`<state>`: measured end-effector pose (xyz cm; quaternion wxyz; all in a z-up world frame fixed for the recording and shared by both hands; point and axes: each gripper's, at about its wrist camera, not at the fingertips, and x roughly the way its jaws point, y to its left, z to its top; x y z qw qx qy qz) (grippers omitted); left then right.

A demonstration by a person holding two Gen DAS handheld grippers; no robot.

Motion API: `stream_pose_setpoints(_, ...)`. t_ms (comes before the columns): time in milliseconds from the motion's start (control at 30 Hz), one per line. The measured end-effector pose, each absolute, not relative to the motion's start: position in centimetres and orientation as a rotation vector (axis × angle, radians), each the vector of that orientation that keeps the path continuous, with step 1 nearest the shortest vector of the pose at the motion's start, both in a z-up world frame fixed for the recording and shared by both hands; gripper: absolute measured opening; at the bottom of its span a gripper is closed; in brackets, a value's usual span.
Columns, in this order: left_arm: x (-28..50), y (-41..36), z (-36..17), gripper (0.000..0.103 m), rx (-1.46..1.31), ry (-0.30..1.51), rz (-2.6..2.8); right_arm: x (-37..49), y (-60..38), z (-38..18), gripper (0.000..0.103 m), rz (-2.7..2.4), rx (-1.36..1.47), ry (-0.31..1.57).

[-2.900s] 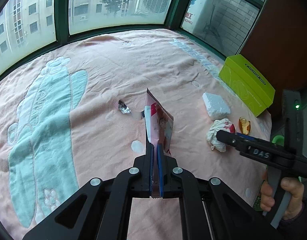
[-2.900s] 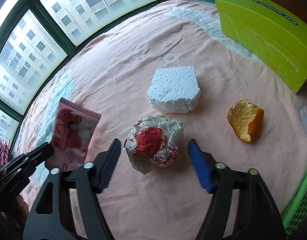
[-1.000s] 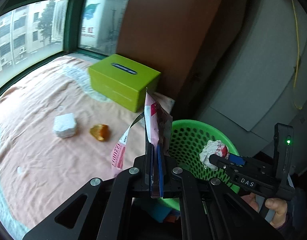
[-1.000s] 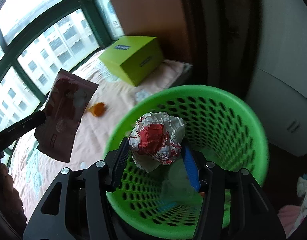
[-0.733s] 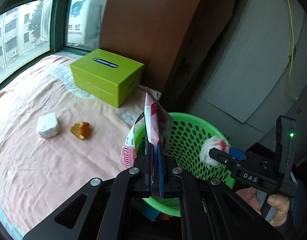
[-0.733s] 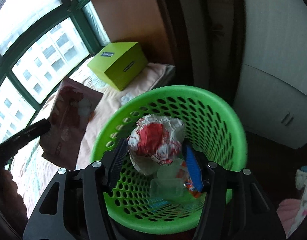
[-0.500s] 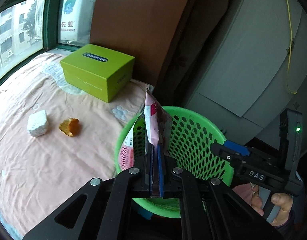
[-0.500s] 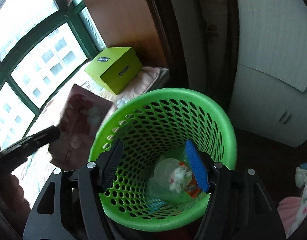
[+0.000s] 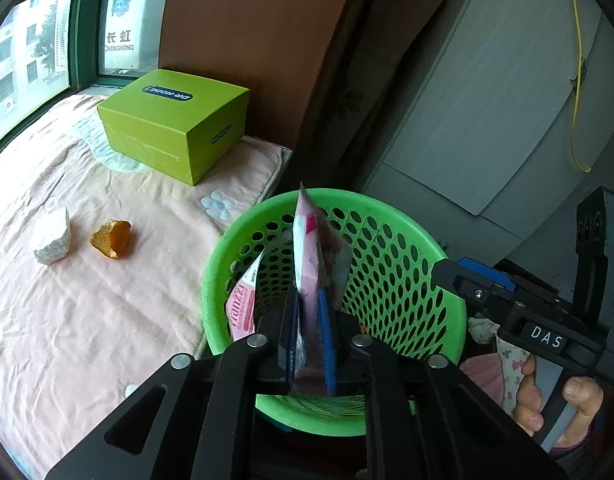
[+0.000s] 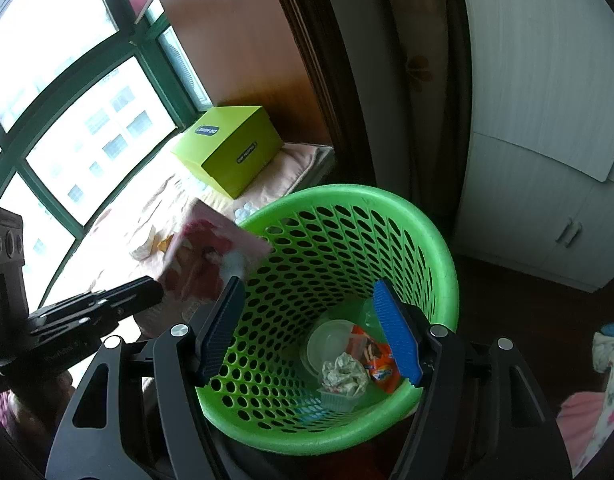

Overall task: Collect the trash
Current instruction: 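Lower the pink packet into the basket and open the left tool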

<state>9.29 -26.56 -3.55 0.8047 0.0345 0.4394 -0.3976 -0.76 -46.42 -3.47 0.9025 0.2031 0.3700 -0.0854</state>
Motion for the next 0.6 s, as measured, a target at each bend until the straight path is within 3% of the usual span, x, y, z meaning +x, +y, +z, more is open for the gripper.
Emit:
stream_pose_setpoints(100,9.2,-26.6,-3.6,0.029,0.076,0.939,-0.851,-0.9,-46.4,-3.4,0.067,-0.176,0.423,0.763)
stream_pose_setpoints(600,10.8,-21.6,-3.0,0.048,0.028,0.916,-0.731,0.7,-44.1,-2.7,0.073,-0.12,0.39,0.769)
